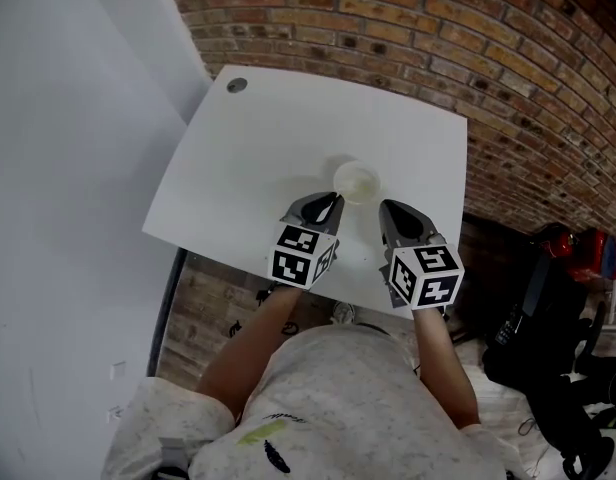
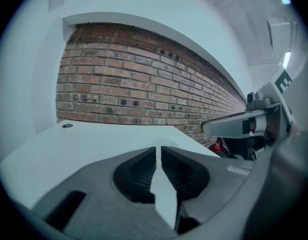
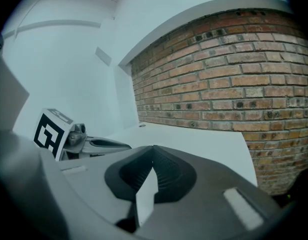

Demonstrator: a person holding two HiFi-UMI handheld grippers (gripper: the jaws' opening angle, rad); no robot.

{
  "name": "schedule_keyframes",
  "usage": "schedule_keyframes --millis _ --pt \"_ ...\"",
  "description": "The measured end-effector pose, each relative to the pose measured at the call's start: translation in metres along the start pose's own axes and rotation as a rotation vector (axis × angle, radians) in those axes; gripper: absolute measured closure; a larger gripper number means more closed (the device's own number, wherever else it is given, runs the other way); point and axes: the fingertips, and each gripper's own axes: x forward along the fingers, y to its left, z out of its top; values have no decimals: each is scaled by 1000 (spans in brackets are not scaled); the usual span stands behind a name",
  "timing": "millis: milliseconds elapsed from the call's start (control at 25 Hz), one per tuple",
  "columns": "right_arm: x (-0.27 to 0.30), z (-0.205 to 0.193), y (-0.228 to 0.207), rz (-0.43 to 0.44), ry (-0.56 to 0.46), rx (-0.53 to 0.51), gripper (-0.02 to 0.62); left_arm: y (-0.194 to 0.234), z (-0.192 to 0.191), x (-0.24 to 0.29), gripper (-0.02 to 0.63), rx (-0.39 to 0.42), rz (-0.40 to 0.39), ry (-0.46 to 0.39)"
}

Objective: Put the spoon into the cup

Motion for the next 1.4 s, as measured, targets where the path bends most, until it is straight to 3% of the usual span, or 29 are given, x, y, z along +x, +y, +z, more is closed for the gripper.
schedule_keyframes --millis 720,1400 --pt "-43 -9 52 -10 -44 -10 586 -4 -8 -85 597 25 37 -45" --pt "-78 -17 68 -53 -68 -23 586 -27 -8 -111 607 35 -2 -77"
